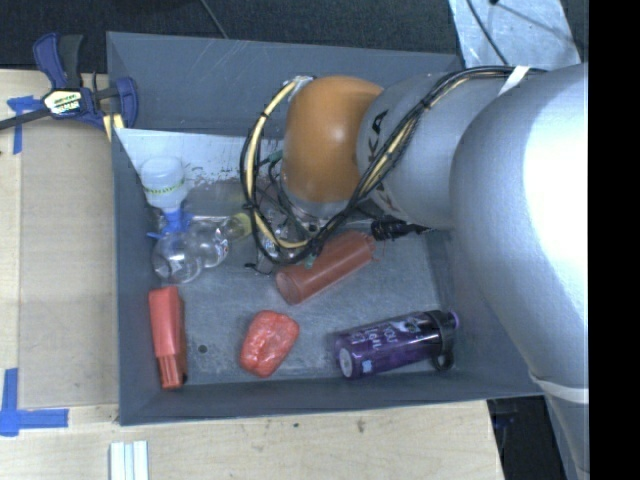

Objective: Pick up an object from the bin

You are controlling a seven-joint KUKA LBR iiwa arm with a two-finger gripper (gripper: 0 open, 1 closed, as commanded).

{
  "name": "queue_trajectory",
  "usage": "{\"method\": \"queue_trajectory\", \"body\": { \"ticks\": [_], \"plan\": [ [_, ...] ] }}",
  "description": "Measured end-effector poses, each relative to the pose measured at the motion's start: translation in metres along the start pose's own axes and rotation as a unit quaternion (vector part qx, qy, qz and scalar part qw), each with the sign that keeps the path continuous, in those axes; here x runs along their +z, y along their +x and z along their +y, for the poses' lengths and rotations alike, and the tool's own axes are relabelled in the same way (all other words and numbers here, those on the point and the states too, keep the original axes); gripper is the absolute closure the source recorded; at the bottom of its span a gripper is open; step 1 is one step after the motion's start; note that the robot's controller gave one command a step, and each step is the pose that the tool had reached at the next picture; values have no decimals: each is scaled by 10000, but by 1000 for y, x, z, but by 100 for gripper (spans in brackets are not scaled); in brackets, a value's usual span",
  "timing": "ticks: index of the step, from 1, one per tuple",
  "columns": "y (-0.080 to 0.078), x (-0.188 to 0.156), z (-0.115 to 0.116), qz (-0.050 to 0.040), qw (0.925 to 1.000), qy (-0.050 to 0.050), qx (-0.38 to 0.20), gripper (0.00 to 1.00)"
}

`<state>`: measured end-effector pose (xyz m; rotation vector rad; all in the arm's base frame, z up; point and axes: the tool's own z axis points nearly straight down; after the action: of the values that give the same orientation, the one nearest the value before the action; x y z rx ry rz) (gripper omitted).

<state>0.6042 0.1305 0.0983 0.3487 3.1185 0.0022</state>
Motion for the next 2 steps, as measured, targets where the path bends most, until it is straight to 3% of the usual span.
{"method": "queue_trajectory", "body": {
  "ticks": [1, 2],
  "plan": [
    [0, 0, 0, -1, 10000, 0, 4, 0],
    [0, 0, 0, -1, 10000, 0, 4, 0]
  ]
}}
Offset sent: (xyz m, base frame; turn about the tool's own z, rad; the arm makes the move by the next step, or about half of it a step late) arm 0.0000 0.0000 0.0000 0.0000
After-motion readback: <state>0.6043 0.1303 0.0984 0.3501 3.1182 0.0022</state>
